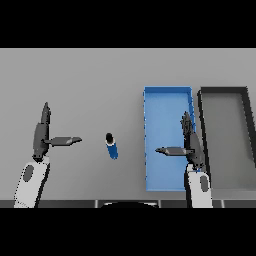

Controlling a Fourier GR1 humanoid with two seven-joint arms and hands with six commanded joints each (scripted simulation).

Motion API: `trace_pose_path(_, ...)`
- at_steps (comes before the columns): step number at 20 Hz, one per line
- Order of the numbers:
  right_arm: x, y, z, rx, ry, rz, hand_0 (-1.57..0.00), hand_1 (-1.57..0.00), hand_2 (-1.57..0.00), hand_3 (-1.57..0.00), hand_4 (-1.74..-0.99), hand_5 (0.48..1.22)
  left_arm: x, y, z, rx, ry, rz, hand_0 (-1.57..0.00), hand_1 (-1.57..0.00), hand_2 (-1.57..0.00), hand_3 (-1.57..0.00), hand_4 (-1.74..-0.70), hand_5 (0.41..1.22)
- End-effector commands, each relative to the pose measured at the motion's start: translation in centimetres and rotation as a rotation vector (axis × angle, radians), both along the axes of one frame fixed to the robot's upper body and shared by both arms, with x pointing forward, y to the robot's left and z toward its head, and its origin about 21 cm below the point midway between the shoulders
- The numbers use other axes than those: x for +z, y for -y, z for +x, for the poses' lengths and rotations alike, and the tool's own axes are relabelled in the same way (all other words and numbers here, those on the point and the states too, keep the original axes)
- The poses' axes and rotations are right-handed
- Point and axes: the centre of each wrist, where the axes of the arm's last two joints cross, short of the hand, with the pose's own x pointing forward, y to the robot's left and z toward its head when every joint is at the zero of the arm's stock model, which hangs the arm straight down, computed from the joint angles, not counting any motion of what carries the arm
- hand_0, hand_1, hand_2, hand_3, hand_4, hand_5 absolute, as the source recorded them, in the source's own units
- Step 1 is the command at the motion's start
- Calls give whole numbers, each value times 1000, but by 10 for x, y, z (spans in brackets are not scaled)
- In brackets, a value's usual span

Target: Pick up the blue pipe and place it into the blue bin.

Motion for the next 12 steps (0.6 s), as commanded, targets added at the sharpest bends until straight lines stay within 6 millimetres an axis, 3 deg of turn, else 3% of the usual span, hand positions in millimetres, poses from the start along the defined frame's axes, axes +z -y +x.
trace_pose_path(1,0,0,0,-1,-1,0,1,1,1,1,-1210,594,0,0,0,0,4,0,1,1,1,1,-967,594)
trace_pose_path(6,-2,-1,3,4,-7,0,1,1,1,1,-1210,594,2,0,6,1,-1,0,1,1,1,1,-967,594)
trace_pose_path(8,10,12,-4,99,101,-234,1,1,1,1,-1206,592,7,-20,0,-245,-5,123,1,1,1,1,-969,595)
trace_pose_path(12,14,14,-8,159,108,-350,1,1,1,1,-1190,586,13,-31,1,-379,-29,173,1,1,1,1,-968,597)
